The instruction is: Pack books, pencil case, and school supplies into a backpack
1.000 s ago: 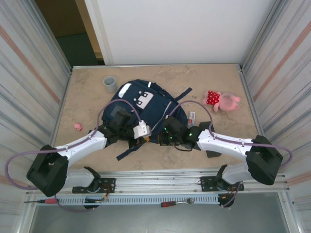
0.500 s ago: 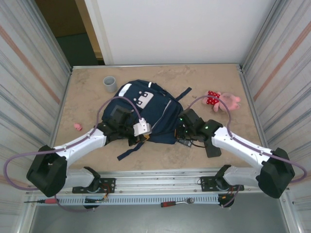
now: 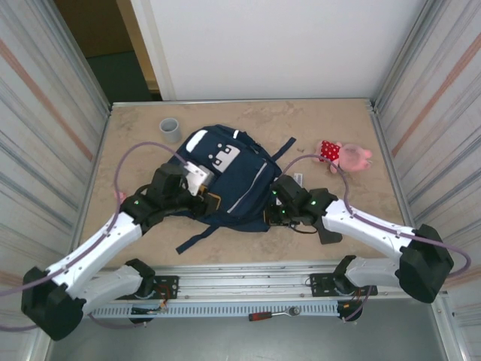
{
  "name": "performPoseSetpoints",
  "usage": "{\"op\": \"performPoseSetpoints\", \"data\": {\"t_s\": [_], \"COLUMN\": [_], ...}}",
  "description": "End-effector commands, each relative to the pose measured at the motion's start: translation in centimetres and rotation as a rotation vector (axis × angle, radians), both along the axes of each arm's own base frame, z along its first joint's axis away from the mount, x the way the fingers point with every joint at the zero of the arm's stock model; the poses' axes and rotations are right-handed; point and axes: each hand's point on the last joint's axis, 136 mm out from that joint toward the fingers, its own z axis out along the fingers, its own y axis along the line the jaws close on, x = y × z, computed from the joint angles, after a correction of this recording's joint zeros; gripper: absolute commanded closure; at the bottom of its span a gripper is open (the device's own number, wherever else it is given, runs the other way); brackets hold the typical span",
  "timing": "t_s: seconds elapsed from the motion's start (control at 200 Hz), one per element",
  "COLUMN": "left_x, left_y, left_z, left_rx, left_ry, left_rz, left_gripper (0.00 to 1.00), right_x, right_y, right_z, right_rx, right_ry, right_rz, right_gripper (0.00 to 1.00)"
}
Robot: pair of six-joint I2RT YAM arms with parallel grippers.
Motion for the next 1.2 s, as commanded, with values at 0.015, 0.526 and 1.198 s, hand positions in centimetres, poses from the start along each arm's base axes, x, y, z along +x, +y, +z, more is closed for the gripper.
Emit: {"op": "performPoseSetpoints", "data": {"t_s": [0.015,0.526,1.198], "left_x": [-1.0,-5.6,-6.6], "left_y": [4.2,6.7,4.7], "left_z": [-2.5,-7.9,-12.3], "left_rx": [-0.125,-0.377,-0.574], "left_ry": [0.284,0.632,0.812], "left_rz": [0.455,0.811,0.951], "left_gripper": [0.43,0.38,0.56], "right_x": [-0.4,-4.4,-6.3], "right_y": [2.3,13.6,17.3], "right_z": [1.2,1.3,0.9], "right_rx": [0.010,0.076,0.124], "right_ry": [-0.025,-0.013,0.015], "right_rz": [0.075,0.285,0.391], "right_gripper": [1.00,1.00,1.00]}}
